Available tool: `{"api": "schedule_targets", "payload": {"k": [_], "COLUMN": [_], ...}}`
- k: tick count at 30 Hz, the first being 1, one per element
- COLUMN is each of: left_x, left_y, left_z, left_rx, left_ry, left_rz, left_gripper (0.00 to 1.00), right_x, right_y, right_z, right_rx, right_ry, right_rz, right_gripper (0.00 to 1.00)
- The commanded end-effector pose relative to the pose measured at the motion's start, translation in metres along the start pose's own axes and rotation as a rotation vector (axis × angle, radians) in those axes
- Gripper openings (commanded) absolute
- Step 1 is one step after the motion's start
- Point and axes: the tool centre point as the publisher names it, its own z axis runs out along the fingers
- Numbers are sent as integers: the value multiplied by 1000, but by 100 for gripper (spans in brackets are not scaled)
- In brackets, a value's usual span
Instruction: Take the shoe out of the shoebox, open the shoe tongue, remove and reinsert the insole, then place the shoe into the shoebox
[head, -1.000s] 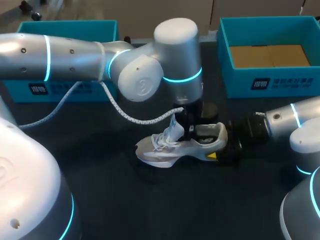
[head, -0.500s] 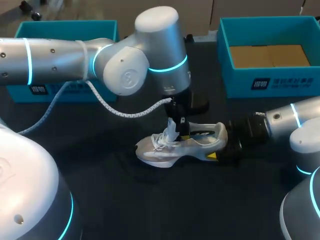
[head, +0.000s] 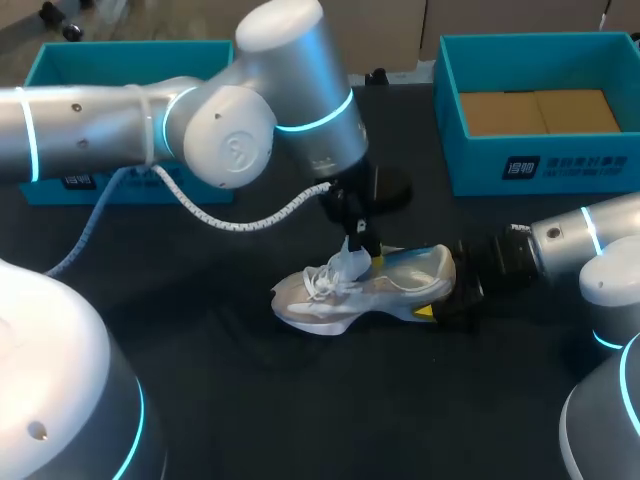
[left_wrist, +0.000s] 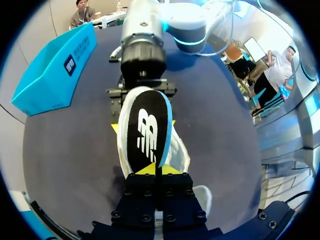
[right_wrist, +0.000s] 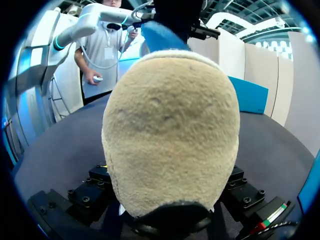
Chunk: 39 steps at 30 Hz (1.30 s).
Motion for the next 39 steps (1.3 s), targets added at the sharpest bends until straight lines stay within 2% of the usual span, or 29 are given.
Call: {"api": "schedule_targets", "payload": {"k": [1, 12, 20, 27, 28, 30, 35, 39], "left_x": [4, 3, 3, 3, 3, 2, 3, 5], "left_y": [-3, -26, -46, -56, -56, -56, -55, -54], "left_z": [-8, -13, -13, -13, -12, -11, -11, -12], "left_rx": [33, 101, 130, 146, 146, 147, 163, 174], "left_ry": [-1, -2, -24, -44, -44, -49, -74, -108], "left_rz": [1, -34, -29, -13, -8, 2, 47, 81], "left_gripper": [0, 0, 0, 0, 12, 27, 43, 48], "right_x": [0, 0, 0, 0, 0, 0, 0, 0], "right_y": [-1, -1, -1, -1, -1, -1, -1, -1], "right_z": [2, 2, 2, 2, 2, 2, 2, 2], "right_rx": [3, 3, 3, 3, 3, 3, 3, 3], "right_ry": [-1, -1, -1, -1, -1, -1, -1, -1], "right_rz": [0, 0, 0, 0, 0, 0, 0, 0], "right_gripper": [0, 0, 0, 0, 0, 0, 0, 0]}}
